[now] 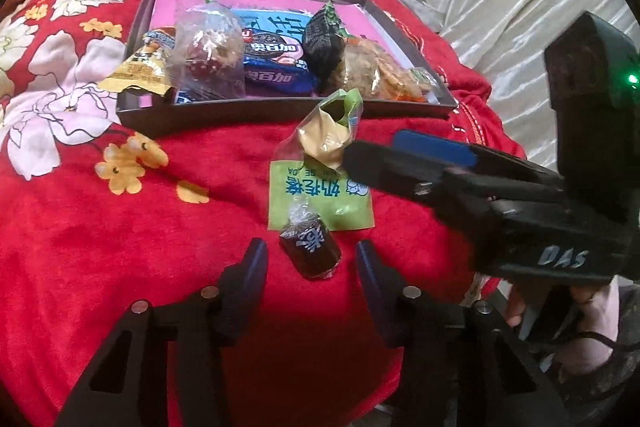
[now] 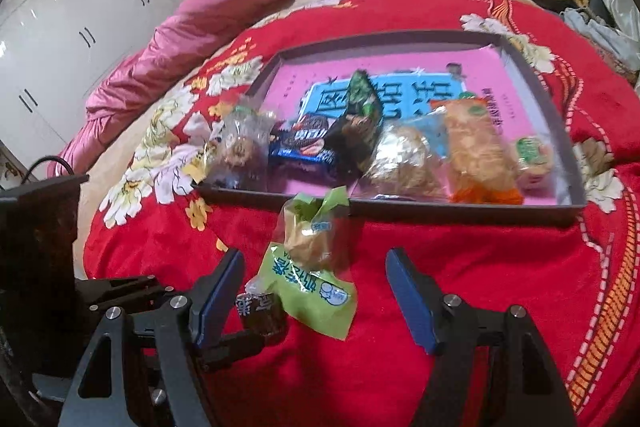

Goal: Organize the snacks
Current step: 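Close the left gripper on the dark wrapped candy while the right gripper grasps the green-labelled bag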

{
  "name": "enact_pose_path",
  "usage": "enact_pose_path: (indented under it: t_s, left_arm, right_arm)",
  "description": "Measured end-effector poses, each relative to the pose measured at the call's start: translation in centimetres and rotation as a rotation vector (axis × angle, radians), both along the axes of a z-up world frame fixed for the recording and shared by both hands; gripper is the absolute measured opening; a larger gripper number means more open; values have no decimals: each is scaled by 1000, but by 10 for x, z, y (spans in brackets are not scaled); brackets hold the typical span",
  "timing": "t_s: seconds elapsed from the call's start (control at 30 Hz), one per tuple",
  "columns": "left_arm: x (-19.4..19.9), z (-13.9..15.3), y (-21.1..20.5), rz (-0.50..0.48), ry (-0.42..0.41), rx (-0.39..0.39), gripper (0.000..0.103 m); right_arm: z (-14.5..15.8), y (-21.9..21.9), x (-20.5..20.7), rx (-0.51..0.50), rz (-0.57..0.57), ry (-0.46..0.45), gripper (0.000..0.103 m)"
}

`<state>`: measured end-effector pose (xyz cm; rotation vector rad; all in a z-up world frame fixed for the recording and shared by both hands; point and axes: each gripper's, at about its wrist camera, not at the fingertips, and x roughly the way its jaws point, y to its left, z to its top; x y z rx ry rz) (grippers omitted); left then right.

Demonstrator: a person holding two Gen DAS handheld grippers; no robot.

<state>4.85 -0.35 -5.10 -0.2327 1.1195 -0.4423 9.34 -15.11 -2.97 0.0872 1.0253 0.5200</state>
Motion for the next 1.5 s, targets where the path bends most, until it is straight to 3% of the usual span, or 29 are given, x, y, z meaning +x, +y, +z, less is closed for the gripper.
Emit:
enact_pose_path:
  t_s: [0.13, 0.43, 0.7, 0.93, 1.1, 1.5]
  left_arm:
    - [2, -5, -7, -13, 21, -5, 37]
    - [6, -13, -11, -9, 44, -20, 34]
    - [11, -18, -15, 3, 57, -25, 30]
    - [7, -13, -11, -6, 44, -44, 30]
    - [6, -8, -14, -19, 37, -55, 30]
    - [12, 16, 5, 16, -45, -93, 30]
  right_arm:
    - [-10, 11, 6, -13, 20, 14, 72]
    - [-26, 30, 17, -49, 56, -1, 60]
    - [-34, 22, 14, -58, 51, -51, 39]
    - [-14, 11, 1, -8, 63, -93, 37]
    - [2, -13, 0, 64, -3, -102, 37]
    - [32, -44, 4, 93, -85, -171, 37]
